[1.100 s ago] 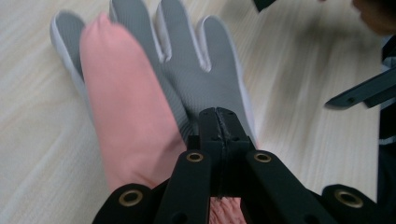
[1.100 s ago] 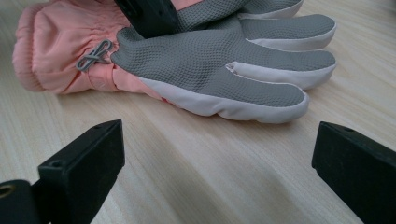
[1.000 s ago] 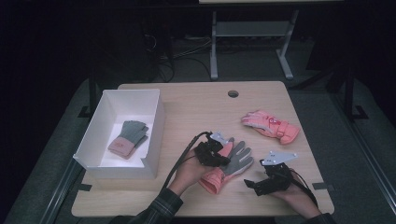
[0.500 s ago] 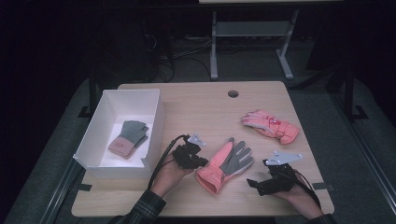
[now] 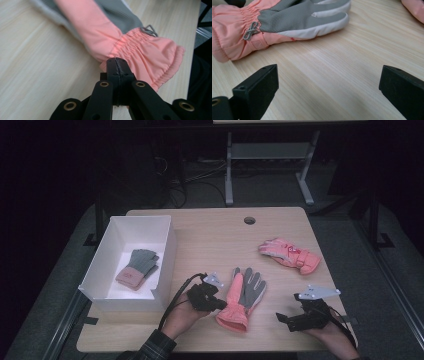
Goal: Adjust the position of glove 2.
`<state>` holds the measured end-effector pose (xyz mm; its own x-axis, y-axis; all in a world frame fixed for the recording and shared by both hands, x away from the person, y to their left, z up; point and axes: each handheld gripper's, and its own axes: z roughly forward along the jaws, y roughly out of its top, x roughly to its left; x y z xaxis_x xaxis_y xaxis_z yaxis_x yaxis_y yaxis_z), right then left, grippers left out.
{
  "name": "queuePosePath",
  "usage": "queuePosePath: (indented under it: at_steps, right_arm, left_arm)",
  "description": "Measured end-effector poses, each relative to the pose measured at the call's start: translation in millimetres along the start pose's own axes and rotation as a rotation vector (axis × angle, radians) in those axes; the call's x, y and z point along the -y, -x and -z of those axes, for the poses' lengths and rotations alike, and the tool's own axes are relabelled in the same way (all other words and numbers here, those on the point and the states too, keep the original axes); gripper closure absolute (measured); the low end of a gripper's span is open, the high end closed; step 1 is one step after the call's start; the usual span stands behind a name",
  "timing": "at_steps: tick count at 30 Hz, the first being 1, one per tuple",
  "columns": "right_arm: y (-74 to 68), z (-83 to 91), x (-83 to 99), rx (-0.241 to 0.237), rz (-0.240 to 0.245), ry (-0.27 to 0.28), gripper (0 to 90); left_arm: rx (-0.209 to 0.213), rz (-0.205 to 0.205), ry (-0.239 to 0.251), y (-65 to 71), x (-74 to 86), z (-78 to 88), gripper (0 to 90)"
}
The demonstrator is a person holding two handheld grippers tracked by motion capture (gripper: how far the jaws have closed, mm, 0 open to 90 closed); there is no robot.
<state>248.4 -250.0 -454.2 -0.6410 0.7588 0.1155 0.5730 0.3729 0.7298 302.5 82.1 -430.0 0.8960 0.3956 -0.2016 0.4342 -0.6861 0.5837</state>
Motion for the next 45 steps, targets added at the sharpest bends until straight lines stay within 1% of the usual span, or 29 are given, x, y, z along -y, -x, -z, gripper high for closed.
queuePosePath:
  at_steps: [2,3,6,11,17,18,20,21,23,25,27,28,30,32,33,34,35,36,37,39,40,42,43,44,45]
  right_arm:
    - [1.0,1.6,1.8,0.004,-0.005,0.001,2.3]
    - [2.0,2.5,2.6,0.006,0.001,0.0,2.3]
    - [2.7,4.6,4.7,0.009,-0.008,-0.002,2.3]
    - [5.1,6.4,8.7,0.011,0.0,-0.01,2.3]
    - [4.8,10.3,12.6,0.016,0.005,-0.016,2.3]
    - [4.8,11.5,13.5,0.016,-0.003,-0.017,2.3]
    - [7.2,13.0,15.3,0.02,0.005,-0.015,2.3]
    - [7.5,13.7,15.7,0.02,-0.005,-0.015,2.3]
    - [9.1,14.6,16.0,0.022,-0.003,-0.013,2.3]
    - [9.9,14.0,15.4,0.021,0.002,-0.012,2.3]
    - [9.9,13.2,14.7,0.017,0.005,-0.024,2.3]
    - [9.7,13.2,14.0,0.016,0.013,-0.033,2.3]
    - [9.1,13.9,12.3,0.021,0.022,-0.042,2.3]
    - [9.2,14.2,10.4,0.012,0.029,-0.044,2.3]
    - [8.7,14.1,9.1,0.017,0.024,-0.052,2.3]
    - [9.2,14.0,8.3,0.014,0.034,-0.058,2.3]
    - [9.1,14.1,7.3,0.011,0.041,-0.055,2.3]
    - [9.4,14.0,6.2,0.008,0.038,-0.06,2.4]
    - [10.9,12.9,4.9,0.004,0.038,-0.064,2.4]
    - [12.4,11.7,3.4,0.002,0.041,-0.073,3.2]
    - [13.2,10.9,2.5,0.002,0.043,-0.074,4.2]
    - [16.1,9.1,-0.6,-0.005,0.048,-0.074,6.5]
    - [17.1,8.8,-2.4,-0.007,0.044,-0.078,6.9]
    - [18.1,8.4,-3.5,-0.008,0.041,-0.072,7.6]
    - [19.8,8.3,-5.0,-0.008,0.045,-0.07,9.1]
  left_arm:
    - [0.012,-0.003,0.007,4.8,-2.1,-4.8,89.8]
    - [0.016,-0.016,0.0,6.8,-3.5,-6.6,89.8]
    - [0.04,-0.027,0.003,12.1,-7.5,-12.1,89.8]
    - [0.069,-0.053,0.004,20.6,-16.2,-22.3,89.8]
    - [0.103,-0.083,0.005,30.4,-26.2,-36.1,89.8]
    - [0.106,-0.088,0.001,31.5,-27.7,-38.2,89.8]
    - [0.11,-0.092,0.006,33.0,-29.9,-41.6,89.8]
    - [0.11,-0.094,0.004,33.1,-30.6,-42.2,89.8]
    - [0.104,-0.094,0.009,32.8,-30.1,-41.0,89.8]
    - [0.096,-0.093,0.012,31.0,-27.5,-36.6,89.7]
    - [0.083,-0.081,0.023,28.9,-22.4,-30.4,89.7]
    - [0.077,-0.08,0.025,27.9,-20.3,-28.0,89.3]
    - [0.06,-0.072,0.027,25.5,-14.1,-22.7,85.8]
    - [0.04,-0.064,0.024,22.2,-7.3,-17.3,82.2]
    - [0.035,-0.063,0.025,21.2,-5.5,-15.5,78.8]
    - [0.03,-0.063,0.022,19.8,-3.2,-13.2,76.2]
    - [0.021,-0.065,0.023,19.1,-0.7,-11.0,72.2]
    - [0.002,-0.066,0.02,18.0,4.0,-8.0,68.1]
    - [-0.005,-0.059,0.017,17.6,7.6,-7.0,61.3]
    - [-0.016,-0.058,0.007,15.7,13.1,-5.5,52.6]
    - [-0.021,-0.049,0.004,14.3,17.6,-5.0,48.6]
    - [-0.034,-0.035,0.02,12.8,24.6,-3.6,39.7]
    - [-0.037,-0.037,0.025,11.6,26.8,-2.4,35.1]
    - [-0.036,-0.028,0.034,10.2,29.7,-1.1,32.6]
    - [-0.042,-0.01,0.045,9.8,32.0,-0.2,29.6]
